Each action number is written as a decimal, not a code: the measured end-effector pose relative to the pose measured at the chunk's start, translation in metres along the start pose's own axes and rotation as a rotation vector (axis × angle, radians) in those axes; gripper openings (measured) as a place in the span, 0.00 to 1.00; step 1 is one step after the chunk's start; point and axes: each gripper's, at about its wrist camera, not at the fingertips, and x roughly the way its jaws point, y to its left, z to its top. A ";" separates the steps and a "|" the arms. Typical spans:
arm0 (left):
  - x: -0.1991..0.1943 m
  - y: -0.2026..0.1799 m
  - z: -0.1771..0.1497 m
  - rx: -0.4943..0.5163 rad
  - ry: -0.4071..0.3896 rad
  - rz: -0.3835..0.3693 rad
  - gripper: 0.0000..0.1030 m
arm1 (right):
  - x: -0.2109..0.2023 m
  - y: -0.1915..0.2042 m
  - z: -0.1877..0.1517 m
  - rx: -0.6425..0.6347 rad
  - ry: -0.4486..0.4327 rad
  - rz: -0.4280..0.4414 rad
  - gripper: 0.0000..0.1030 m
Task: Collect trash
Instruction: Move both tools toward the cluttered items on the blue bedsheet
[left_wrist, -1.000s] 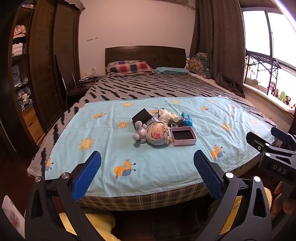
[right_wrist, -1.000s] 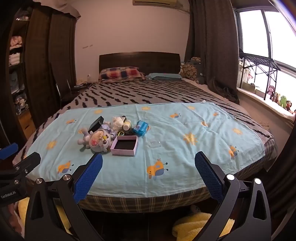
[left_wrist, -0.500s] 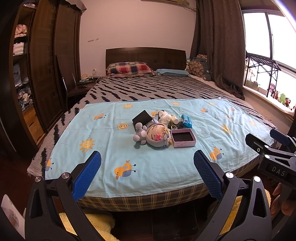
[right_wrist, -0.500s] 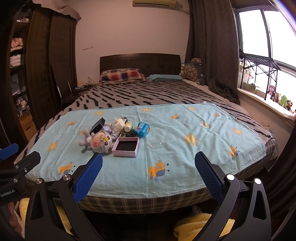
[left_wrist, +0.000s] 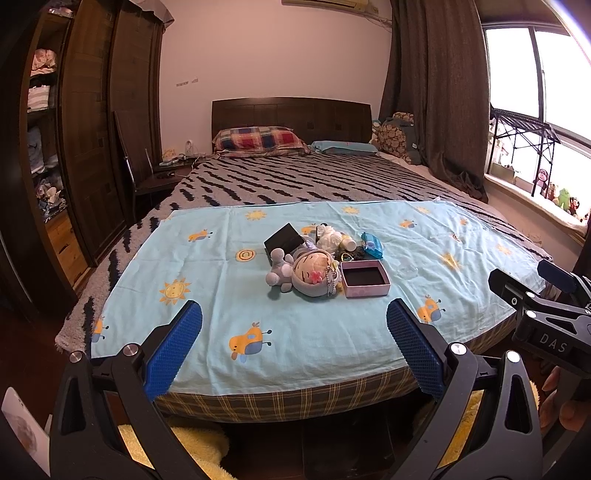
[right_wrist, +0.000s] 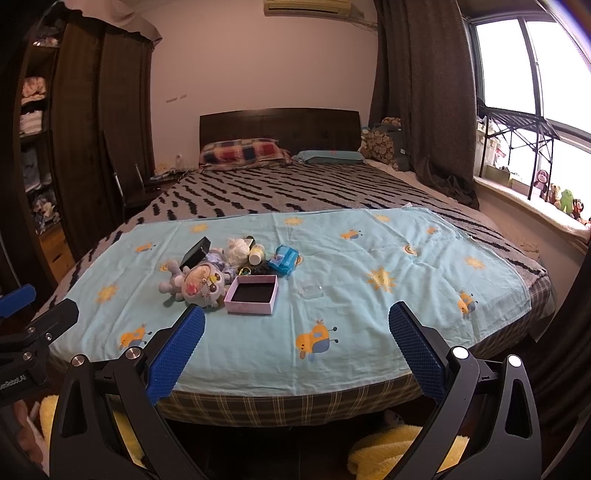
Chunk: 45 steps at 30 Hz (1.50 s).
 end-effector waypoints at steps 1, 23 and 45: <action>0.000 0.000 0.001 0.000 0.000 0.000 0.92 | 0.000 0.000 0.000 0.000 0.000 0.000 0.97; -0.004 0.001 0.000 -0.001 -0.008 0.001 0.92 | -0.001 0.003 0.004 -0.007 -0.004 0.004 0.97; 0.017 0.005 -0.014 0.019 -0.010 -0.027 0.92 | 0.022 -0.002 -0.014 -0.008 -0.013 0.037 0.97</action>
